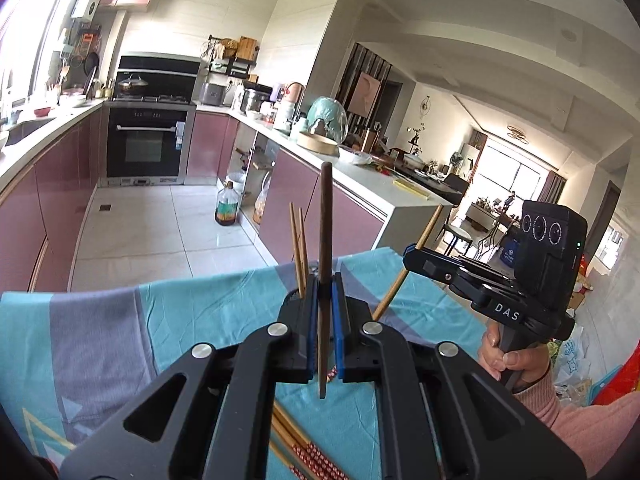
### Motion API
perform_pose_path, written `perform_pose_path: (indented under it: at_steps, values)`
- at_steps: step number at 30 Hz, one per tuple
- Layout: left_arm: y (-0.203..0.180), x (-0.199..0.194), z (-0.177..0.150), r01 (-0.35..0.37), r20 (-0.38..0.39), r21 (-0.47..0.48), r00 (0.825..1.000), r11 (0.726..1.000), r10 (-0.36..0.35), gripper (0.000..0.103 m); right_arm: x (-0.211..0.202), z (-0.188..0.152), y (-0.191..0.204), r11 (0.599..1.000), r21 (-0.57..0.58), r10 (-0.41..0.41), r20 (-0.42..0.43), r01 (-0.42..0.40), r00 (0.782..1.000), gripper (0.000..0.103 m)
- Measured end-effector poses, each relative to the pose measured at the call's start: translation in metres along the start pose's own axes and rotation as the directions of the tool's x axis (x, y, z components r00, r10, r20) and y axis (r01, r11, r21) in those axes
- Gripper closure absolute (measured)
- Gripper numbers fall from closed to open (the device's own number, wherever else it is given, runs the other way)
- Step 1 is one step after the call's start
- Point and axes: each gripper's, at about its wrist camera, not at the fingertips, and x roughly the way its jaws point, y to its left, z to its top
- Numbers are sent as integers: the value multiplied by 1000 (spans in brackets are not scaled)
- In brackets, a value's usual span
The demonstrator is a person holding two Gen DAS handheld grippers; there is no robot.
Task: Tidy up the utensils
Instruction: 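Lower both chopsticks into the mesh cup and open both tools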
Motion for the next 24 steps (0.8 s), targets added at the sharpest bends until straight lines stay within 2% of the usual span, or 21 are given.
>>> perform_pose_path:
  at_steps: [16,20,24]
  values:
    - [-19,18,67,-13,76,47,997,999,10,96,0,39,-24,997,-29,-74,81,77,994,98]
    - [-21,39,71,-36,45,62,998,997,34,96,12,33,-33,995,-14,-96,55,97,994,98]
    - [-15,64,67,-37,-16,61,999,997,38,96,31,20,-40,996,6,-91,-16,91,996,98]
